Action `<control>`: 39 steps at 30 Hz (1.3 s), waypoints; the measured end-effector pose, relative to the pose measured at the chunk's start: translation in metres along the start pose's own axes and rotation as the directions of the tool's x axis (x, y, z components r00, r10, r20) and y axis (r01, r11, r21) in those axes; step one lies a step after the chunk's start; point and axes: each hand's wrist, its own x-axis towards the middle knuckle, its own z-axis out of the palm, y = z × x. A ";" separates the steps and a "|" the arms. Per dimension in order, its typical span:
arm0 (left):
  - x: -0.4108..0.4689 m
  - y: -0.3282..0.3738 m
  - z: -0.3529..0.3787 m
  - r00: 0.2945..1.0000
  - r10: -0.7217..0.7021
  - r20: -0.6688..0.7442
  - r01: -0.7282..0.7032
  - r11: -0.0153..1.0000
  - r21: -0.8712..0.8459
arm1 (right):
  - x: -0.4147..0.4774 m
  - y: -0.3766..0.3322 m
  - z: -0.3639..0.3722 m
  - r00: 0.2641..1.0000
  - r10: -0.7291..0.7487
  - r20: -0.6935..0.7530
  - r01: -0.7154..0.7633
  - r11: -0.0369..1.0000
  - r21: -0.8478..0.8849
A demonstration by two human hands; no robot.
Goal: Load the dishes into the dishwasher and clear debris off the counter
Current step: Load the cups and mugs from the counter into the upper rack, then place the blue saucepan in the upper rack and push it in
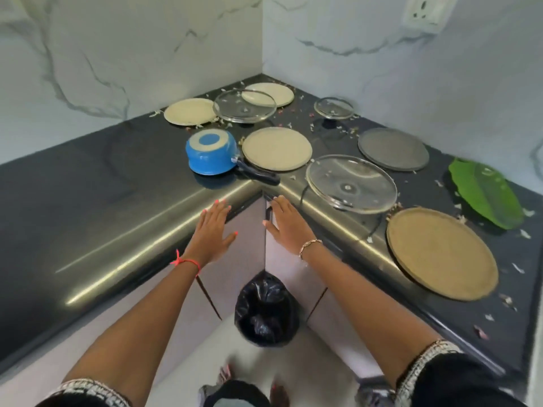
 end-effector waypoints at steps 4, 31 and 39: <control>0.037 -0.036 -0.016 0.995 -0.091 -0.048 0.090 0.996 -0.012 | 0.057 0.004 -0.022 0.997 0.000 -0.077 0.002 1.000 0.028; 0.129 -0.156 -0.007 0.941 -0.334 0.059 0.324 0.936 0.134 | 0.247 -0.004 0.026 0.989 0.142 0.029 -0.136 0.976 -0.168; 0.128 -0.151 -0.012 0.931 -0.350 0.103 0.339 0.934 0.112 | 0.229 -0.016 0.009 0.978 0.195 0.069 -0.202 0.974 0.101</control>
